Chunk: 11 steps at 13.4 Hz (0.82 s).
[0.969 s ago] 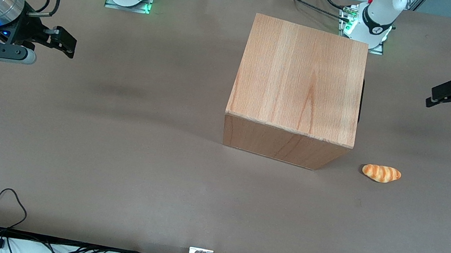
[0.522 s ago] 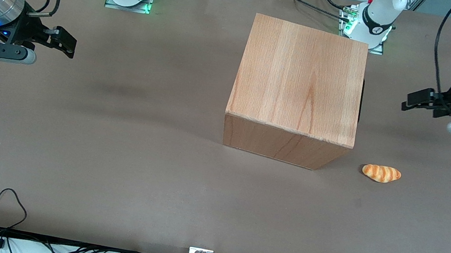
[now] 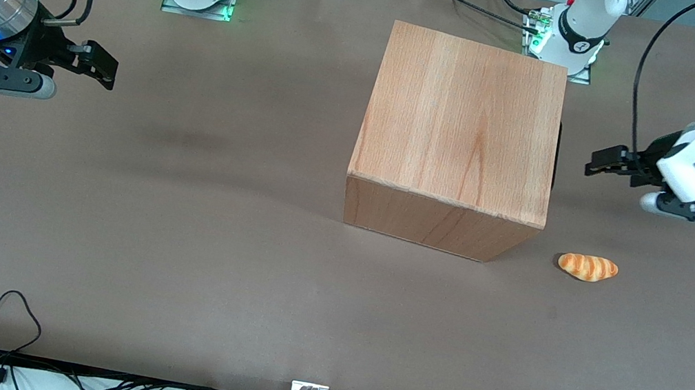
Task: Open top drawer with left arm
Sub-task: 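Move the open left gripper to the drawer's black bar handle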
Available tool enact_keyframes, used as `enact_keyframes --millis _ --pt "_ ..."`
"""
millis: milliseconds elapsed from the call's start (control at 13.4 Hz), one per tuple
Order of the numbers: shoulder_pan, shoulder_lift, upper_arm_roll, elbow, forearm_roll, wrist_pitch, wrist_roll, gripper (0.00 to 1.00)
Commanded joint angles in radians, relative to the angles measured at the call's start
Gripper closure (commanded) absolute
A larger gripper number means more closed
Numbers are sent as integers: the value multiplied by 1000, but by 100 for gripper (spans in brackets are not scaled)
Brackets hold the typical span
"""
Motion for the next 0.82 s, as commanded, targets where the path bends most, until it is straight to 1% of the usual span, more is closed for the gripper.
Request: enact_keyframes --millis 0,224,745 --pt "6 -9 -17 -58 -24 53 29 0" --pt "6 -5 -35 -91 -24 79 37 0" --pt "4 14 -37 -121 -24 99 54 0"
